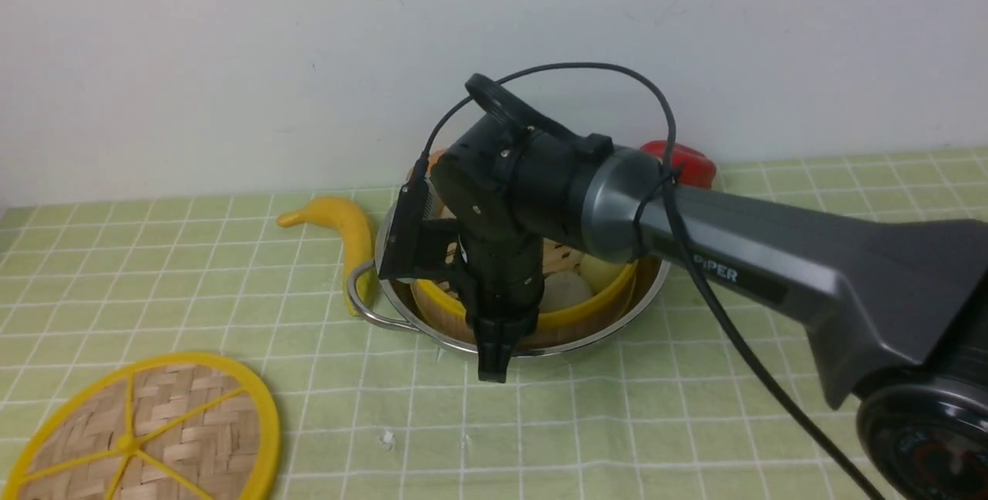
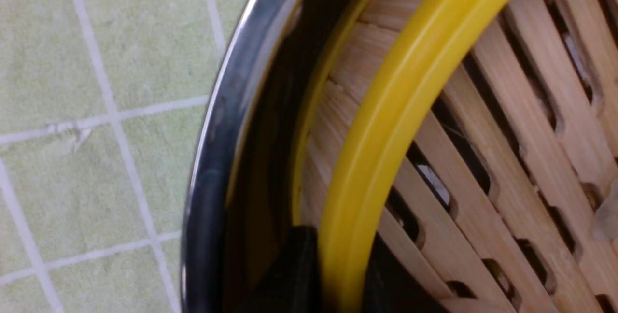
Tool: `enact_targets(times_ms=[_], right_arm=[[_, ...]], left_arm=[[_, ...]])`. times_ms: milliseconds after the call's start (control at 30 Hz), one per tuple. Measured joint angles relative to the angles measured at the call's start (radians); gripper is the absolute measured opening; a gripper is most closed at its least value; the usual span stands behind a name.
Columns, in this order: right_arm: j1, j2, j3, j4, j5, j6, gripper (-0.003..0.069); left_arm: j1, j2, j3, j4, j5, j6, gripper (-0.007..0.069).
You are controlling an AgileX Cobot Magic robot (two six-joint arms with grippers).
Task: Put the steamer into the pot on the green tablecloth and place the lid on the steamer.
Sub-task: 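Place the bamboo steamer basket of food into the steel pot with the right gripper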
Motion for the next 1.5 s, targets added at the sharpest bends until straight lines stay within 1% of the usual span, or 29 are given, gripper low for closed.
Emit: enact_targets(times_ms=[167,433,533,633,667,733,800,833,900,967,1067,1200,1367,1500], right_arm=[[0.0,0.0,-0.014,-0.007,0.006,0.004,0.0104],[0.0,0.0,-0.015,0.039,0.007,0.018,0.0104],[0.0,0.0,-0.016,0.032,0.006,0.027,0.0123],[0.0,-0.001,-0.018,0.021,0.004,0.027,0.0191],[0.0,-0.002,-0.018,0.021,0.004,0.027,0.0191],[0.0,-0.003,-0.019,0.009,-0.003,0.027,0.0276],[0.0,-0.003,-0.019,0.002,-0.006,0.033,0.0332],[0.0,-0.003,-0.019,0.002,-0.006,0.036,0.0336],[0.0,-0.003,-0.02,-0.001,-0.006,0.065,0.0378],[0.0,-0.005,-0.02,-0.001,-0.007,0.09,0.0393],[0.0,-0.021,-0.02,0.001,-0.011,0.12,0.0404],[0.002,-0.044,-0.02,0.009,-0.011,0.126,0.0405],[0.003,-0.095,-0.02,0.078,-0.012,0.142,0.0406],[0.003,-0.133,-0.02,0.085,-0.011,0.205,0.0378]], left_arm=[[0.0,0.0,0.0,0.0,0.0,0.0,0.0244],[0.0,0.0,0.0,0.0,0.0,0.0,0.0244],[0.0,0.0,0.0,0.0,0.0,0.0,0.0244],[0.0,0.0,0.0,0.0,0.0,0.0,0.0244],[0.0,0.0,0.0,0.0,0.0,0.0,0.0244],[0.0,0.0,0.0,0.0,0.0,0.0,0.0244],[0.0,0.0,0.0,0.0,0.0,0.0,0.0244],[0.0,0.0,0.0,0.0,0.0,0.0,0.0244],[0.0,0.0,0.0,0.0,0.0,0.0,0.0244],[0.0,0.0,0.0,0.0,0.0,0.0,0.0244],[0.0,0.0,0.0,0.0,0.0,0.0,0.0244],[0.0,0.0,0.0,0.0,0.0,0.0,0.0244],[0.0,0.0,0.0,0.0,0.0,0.0,0.0244],[0.0,0.0,0.0,0.0,0.0,0.0,0.0244]])
